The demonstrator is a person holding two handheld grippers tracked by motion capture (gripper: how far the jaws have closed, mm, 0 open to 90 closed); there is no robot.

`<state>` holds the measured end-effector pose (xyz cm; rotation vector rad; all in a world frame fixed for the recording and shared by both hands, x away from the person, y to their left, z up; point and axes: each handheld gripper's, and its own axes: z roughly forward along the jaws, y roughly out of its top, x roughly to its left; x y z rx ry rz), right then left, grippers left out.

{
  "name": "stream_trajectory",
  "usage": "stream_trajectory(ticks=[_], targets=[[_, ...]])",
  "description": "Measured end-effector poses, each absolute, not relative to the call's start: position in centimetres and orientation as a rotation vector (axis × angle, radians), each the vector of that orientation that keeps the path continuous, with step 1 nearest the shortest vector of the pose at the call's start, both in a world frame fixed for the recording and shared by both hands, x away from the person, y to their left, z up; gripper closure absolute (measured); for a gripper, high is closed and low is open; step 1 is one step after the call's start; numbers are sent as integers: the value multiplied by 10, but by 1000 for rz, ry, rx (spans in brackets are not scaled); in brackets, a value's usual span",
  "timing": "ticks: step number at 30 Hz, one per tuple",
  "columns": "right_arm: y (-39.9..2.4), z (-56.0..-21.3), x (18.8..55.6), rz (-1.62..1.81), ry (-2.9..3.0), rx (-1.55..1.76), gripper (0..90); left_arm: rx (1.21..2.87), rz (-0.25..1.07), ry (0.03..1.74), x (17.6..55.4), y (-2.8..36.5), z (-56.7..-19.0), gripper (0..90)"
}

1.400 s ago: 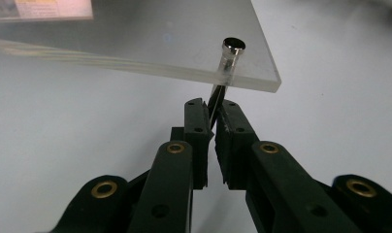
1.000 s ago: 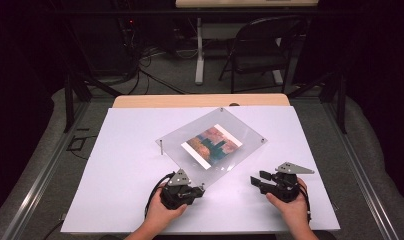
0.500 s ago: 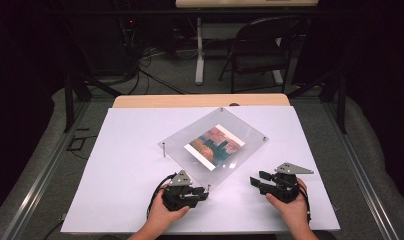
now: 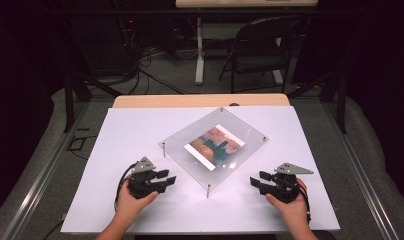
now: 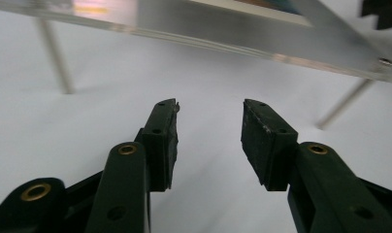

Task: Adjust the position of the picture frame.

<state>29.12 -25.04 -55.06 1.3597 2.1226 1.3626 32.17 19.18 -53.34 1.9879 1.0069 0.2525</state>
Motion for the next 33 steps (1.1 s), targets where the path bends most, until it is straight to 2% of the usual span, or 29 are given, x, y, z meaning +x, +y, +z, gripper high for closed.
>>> stream_trajectory(ticks=[9,24,27,33], targets=[[-250,-551,291,1362,2122,1366,481,1931,333,1122,357,214,-537,541],[-251,-551,291,1368,2121,1363,480,1967,356,1090,397,194,-550,598],[-251,-551,291,1369,2125,1361,479,1967,366,1093,403,192,-555,618],[-248,-551,290,1371,2139,1351,480,1998,385,1076,409,187,-564,715]])
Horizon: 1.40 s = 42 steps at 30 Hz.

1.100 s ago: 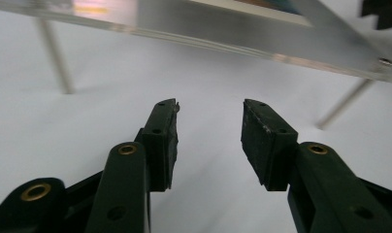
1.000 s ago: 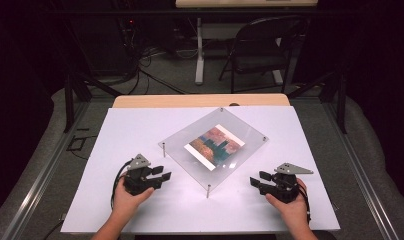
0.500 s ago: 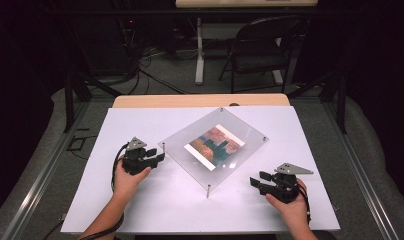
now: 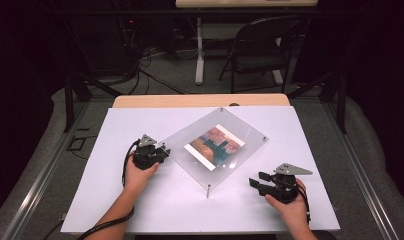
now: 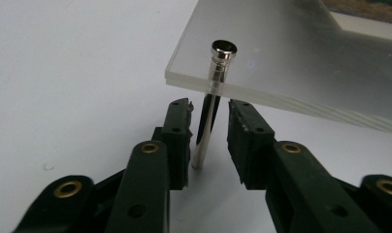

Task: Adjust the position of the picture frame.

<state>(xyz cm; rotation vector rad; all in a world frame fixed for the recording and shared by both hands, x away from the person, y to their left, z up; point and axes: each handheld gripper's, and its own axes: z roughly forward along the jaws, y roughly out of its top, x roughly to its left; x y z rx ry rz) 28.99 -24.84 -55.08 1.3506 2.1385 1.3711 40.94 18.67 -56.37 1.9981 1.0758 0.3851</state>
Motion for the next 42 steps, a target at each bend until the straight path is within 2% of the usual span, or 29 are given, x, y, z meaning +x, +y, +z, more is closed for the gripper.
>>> stream_trajectory(ticks=[4,6,9,16,24,38,42], targets=[[-247,-550,289,1383,2148,1332,480,1994,393,1075,411,186,-565,761],[-245,-549,288,1407,2161,1300,481,1970,375,1091,412,188,-566,826],[-243,-549,287,1420,2166,1300,488,1935,321,1107,414,191,-566,822],[-223,-547,280,1450,2243,1215,525,1936,317,1125,414,189,-564,830],[-197,-550,272,1512,2358,1150,585,1907,281,1099,405,189,-538,825],[-164,-548,265,1609,2418,1039,566,1917,252,1053,383,186,-524,828],[-155,-548,268,1646,2406,1019,599,1914,247,1049,380,185,-524,828]])
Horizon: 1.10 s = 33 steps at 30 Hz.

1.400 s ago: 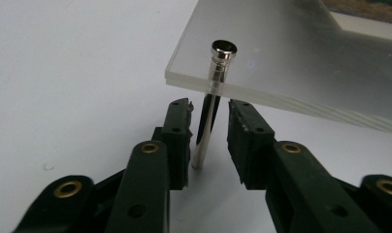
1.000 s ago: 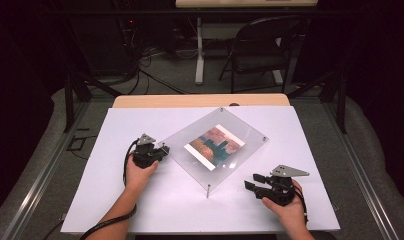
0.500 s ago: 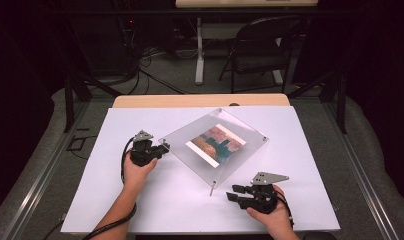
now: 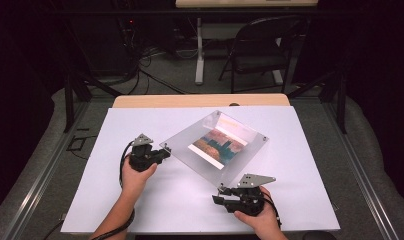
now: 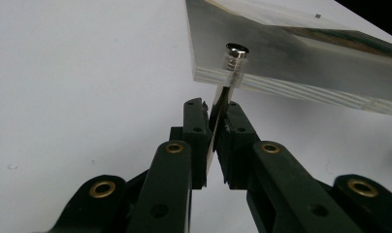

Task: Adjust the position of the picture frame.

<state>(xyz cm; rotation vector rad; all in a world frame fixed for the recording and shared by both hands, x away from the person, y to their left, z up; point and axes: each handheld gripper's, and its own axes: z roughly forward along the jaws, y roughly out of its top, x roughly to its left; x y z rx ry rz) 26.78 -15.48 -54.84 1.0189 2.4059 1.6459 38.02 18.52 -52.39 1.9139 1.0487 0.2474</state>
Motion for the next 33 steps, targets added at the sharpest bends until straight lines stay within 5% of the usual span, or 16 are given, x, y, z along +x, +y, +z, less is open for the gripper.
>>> stream_trajectory(ticks=[14,33], targets=[[-150,-547,267,1642,2393,965,789,1920,235,1051,378,185,-526,828],[-156,-548,260,1593,2390,991,850,1921,231,1039,377,185,-526,827]])
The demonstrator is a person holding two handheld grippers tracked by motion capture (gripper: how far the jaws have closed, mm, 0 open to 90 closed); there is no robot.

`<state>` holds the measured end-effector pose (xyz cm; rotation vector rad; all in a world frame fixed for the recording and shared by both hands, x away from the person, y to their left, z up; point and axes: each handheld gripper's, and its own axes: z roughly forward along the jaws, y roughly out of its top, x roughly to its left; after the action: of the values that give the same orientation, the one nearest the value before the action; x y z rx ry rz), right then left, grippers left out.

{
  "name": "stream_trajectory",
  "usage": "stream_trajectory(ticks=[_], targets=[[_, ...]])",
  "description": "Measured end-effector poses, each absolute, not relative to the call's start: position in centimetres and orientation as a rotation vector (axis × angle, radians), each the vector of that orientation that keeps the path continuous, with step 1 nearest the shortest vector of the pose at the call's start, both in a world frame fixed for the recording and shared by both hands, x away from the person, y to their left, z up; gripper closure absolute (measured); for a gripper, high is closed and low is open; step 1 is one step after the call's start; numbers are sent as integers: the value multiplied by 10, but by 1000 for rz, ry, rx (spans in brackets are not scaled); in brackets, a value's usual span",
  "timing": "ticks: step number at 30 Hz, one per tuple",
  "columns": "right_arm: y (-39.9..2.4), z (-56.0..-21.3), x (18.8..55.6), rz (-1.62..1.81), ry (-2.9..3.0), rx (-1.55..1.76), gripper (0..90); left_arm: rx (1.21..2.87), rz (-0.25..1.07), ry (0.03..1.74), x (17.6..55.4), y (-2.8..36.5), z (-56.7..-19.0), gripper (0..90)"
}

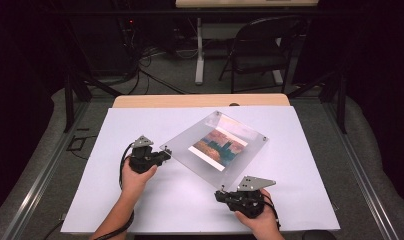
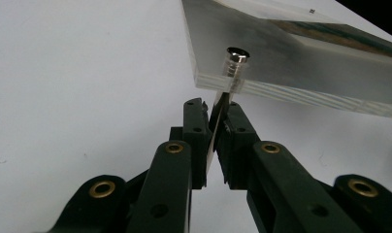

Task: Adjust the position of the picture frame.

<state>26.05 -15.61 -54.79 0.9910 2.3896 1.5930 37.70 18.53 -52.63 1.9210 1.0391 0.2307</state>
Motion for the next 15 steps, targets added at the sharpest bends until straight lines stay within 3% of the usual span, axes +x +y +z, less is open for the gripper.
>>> stream_trajectory(ticks=[15], targets=[[-163,-539,261,1596,2379,1008,853,1929,275,975,367,185,-515,840]])
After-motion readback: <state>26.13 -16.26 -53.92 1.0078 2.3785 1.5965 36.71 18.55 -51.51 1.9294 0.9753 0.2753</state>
